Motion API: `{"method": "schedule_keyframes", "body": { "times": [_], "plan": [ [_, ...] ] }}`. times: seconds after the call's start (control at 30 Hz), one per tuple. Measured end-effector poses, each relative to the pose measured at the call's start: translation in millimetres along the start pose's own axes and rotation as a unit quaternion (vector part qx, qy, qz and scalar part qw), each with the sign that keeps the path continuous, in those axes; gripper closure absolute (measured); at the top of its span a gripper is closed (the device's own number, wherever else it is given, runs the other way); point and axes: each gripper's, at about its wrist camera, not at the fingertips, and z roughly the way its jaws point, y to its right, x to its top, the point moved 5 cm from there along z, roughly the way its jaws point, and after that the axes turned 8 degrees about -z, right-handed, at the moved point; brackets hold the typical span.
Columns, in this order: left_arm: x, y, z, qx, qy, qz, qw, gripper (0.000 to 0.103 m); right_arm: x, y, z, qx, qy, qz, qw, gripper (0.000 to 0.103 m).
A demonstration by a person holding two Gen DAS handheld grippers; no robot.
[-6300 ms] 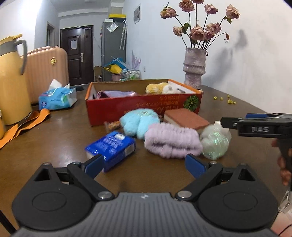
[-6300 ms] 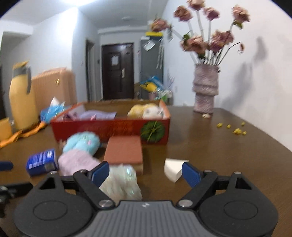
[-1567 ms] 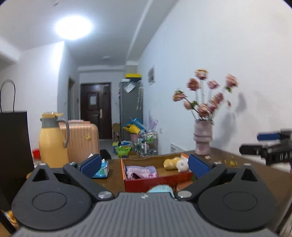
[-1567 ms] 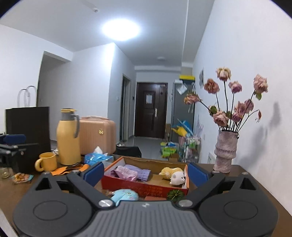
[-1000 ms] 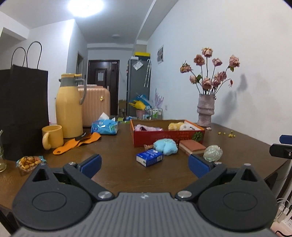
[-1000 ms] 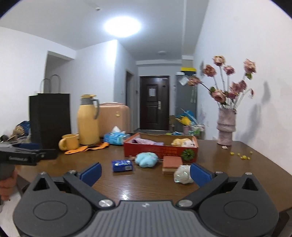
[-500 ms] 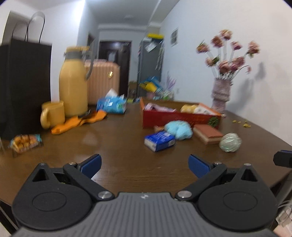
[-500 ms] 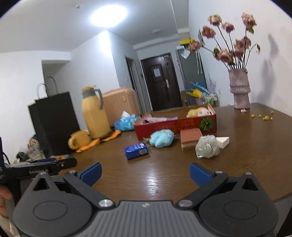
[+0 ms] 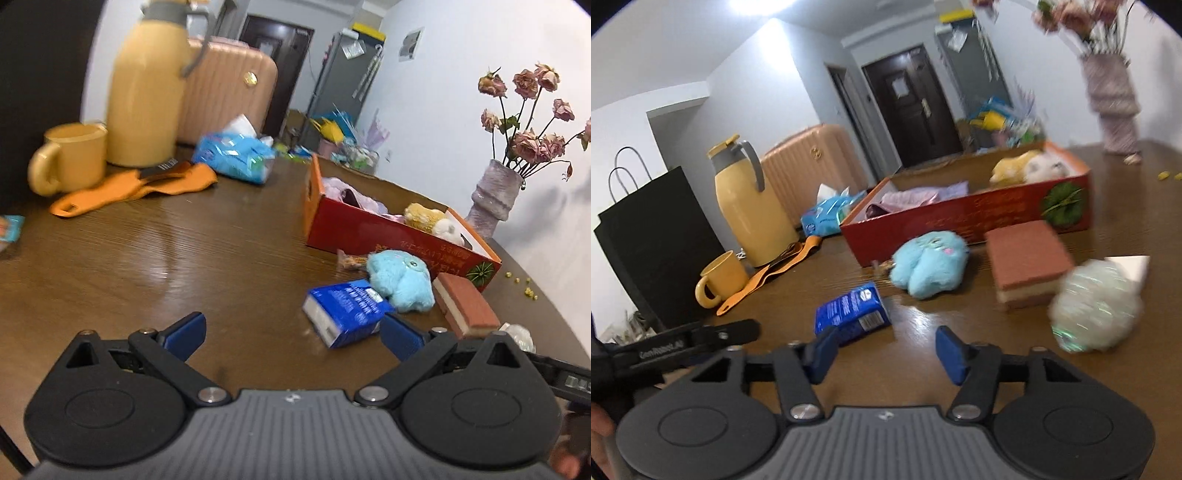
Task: Organize soft objects
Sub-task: 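Grasp the blue milk carton with both grippers, then carry the blue carton into the red box with both grippers and release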
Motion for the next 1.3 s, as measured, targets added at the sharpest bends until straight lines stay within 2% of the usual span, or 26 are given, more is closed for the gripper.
{"method": "schedule_keyframes", "body": {
  "times": [0.03,0.07,0.1,0.17,0.27,0.33,0.4,0.47,0.5,0.53,0.57,0.6,0.7,0.83,0.97,1.07,1.3],
  "plan": [
    [1.9,3.1,9.0,-0.008,-0.012,0.003,0.9999,0.022,5.1,-0.9,11.5,0.004,-0.004,-0.006,1.0,0.052],
    [3.6,6.2,19.3,-0.02,-0.031,0.009,0.9993,0.038,11.4,-1.8,25.0,0.005,-0.007,-0.016,1.0,0.055],
    [5.2,8.3,29.5,-0.034,-0.05,0.011,0.9981,0.048,16.5,-2.6,36.2,0.004,-0.009,-0.025,1.0,0.057],
    [8.3,9.1,44.4,-0.053,-0.073,-0.001,0.9959,0.053,27.6,-5.0,60.3,0.008,-0.011,-0.043,0.999,0.063],
    [13.8,8.2,61.3,-0.083,-0.101,-0.019,0.9913,0.058,35.6,-5.3,91.0,0.026,-0.033,-0.047,0.998,0.063],
    [14.3,5.6,70.5,-0.086,-0.115,-0.02,0.9895,0.059,35.4,-2.4,110.3,0.034,-0.055,-0.033,0.997,0.064],
    [13.6,0.2,78.8,-0.091,-0.122,-0.025,0.988,0.064,31.4,2.1,122.3,0.033,-0.072,-0.019,0.997,0.064],
    [15.0,-3.8,80.5,-0.103,-0.128,-0.035,0.9858,0.07,29.3,6.3,126.2,0.048,-0.07,0.0,0.996,0.065],
    [15.0,-4.8,80.0,-0.106,-0.129,-0.039,0.9853,0.071,28.5,8.4,126.9,0.057,-0.07,0.012,0.996,0.068],
    [14.1,-4.5,78.9,-0.107,-0.127,-0.038,0.9853,0.072,27.3,9.1,126.2,0.068,-0.068,0.018,0.995,0.076],
    [13.1,-3.3,76.8,-0.107,-0.125,-0.035,0.9858,0.075,25.7,8.7,124.3,0.077,-0.066,0.024,0.995,0.081],
    [11.0,-1.0,72.8,-0.106,-0.121,-0.027,0.9865,0.075,23.7,7.5,120.4,0.081,-0.065,0.028,0.994,0.081],
    [-4.6,11.2,54.7,-0.116,-0.123,0.005,0.9856,0.075,14.4,0.1,98.0,0.065,-0.056,-0.01,0.996,0.082],
    [-31.7,28.6,30.1,-0.143,-0.146,0.025,0.9784,0.075,-12.6,5.0,48.4,0.048,-0.046,0.003,0.998,0.082],
    [-57.5,52.6,8.4,-0.172,-0.163,0.073,0.9688,0.076,-41.7,15.1,-6.1,0.03,-0.03,0.039,0.998,0.081],
    [-70.4,68.3,0.3,-0.182,-0.174,0.091,0.9636,0.076,-55.5,25.7,-32.8,0.023,-0.021,0.059,0.998,0.081],
    [-78.3,84.4,-11.3,-0.168,-0.159,0.11,0.9667,0.079,-64.8,35.9,-51.2,0.015,-0.004,0.075,0.997,0.082]
  ]
}}
